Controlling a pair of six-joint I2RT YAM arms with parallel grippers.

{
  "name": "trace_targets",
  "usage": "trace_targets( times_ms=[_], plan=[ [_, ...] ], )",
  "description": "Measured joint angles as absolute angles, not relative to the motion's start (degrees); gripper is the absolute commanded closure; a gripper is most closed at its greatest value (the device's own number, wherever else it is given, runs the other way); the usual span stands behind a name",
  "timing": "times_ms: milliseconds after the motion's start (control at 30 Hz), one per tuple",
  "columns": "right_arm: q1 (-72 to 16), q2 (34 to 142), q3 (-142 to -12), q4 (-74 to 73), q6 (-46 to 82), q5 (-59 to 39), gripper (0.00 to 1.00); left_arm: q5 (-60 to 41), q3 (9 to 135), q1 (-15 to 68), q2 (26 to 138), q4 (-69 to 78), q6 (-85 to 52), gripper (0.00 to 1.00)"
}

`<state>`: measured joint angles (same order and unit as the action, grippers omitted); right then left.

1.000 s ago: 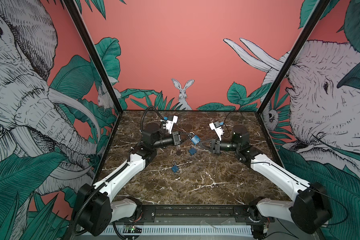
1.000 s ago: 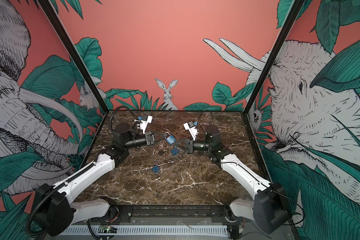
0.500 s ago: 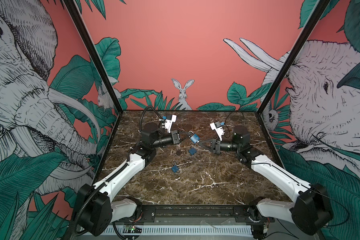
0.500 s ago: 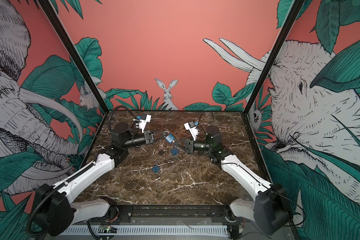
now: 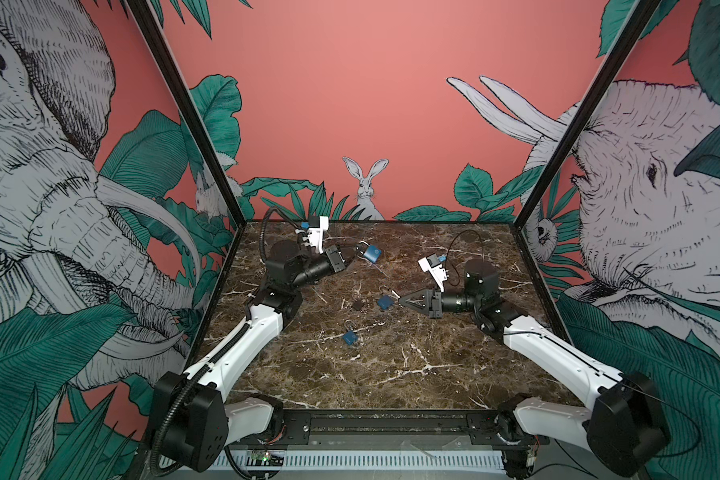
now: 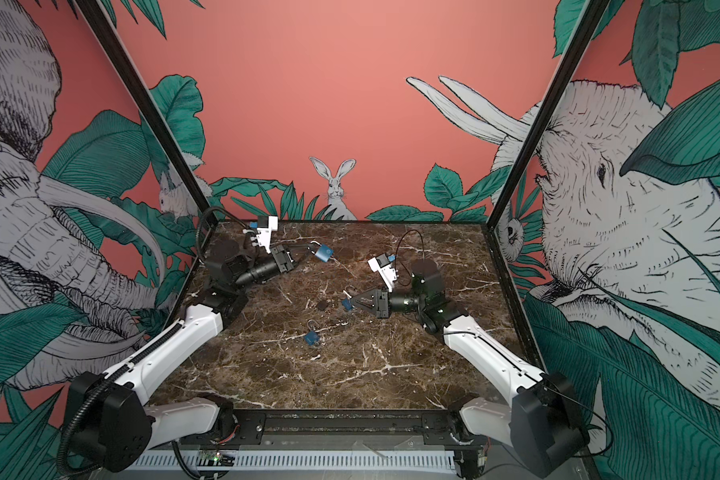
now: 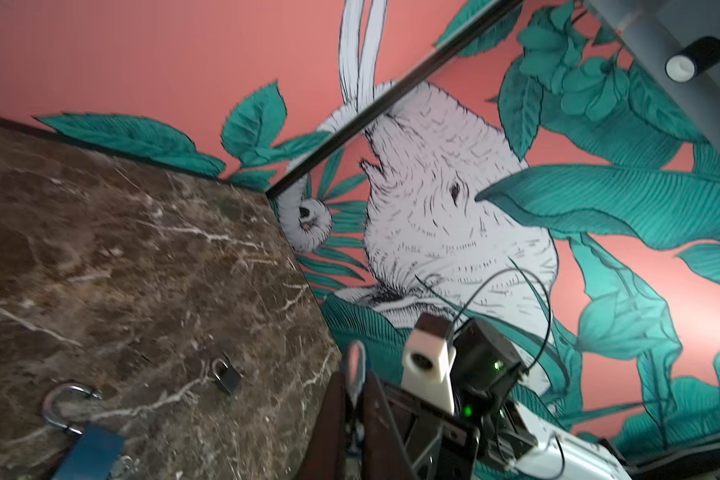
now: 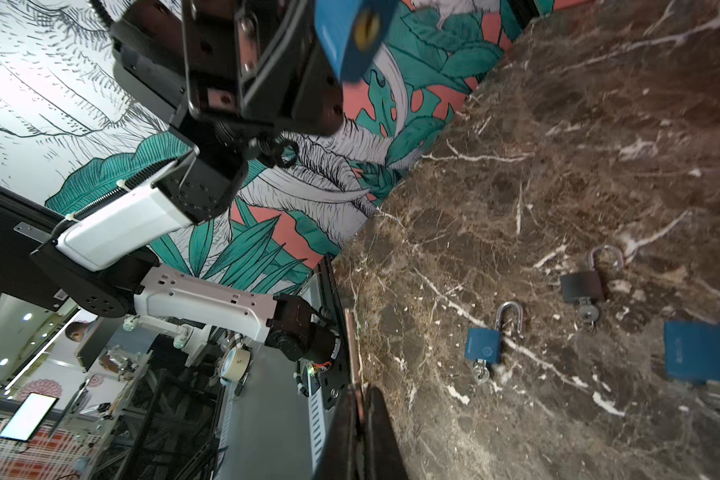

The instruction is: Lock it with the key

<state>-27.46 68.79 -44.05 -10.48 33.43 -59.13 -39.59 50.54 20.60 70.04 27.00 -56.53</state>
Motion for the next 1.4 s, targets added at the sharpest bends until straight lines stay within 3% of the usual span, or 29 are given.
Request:
trace_targets(
  times_ms=[233,500,833,1400],
  plan=[
    [-27.35,67.07,-44.82,-1.5,29.23,-55.44,1.0,-38.85,50.78,20.49,70.04,26.04,-55.77,1.0],
    [-22.59,65.63,-47.37,10.17,23.51,-42.83,1.0,-39.2,55.86,26.5,72.2,8.84,-44.88,1.0],
    [-10.22,62.5,-45.19,16.99,23.33,-32.64,1.0,-36.01,62.85,37.01,85.73,-6.96,-34.06,1.0],
    [4.71,57.49,-38.92,21.34,25.82,-31.35,1.0,-37.21,80.36,49.84,111.83,-7.64,-32.77,1.0]
  ],
)
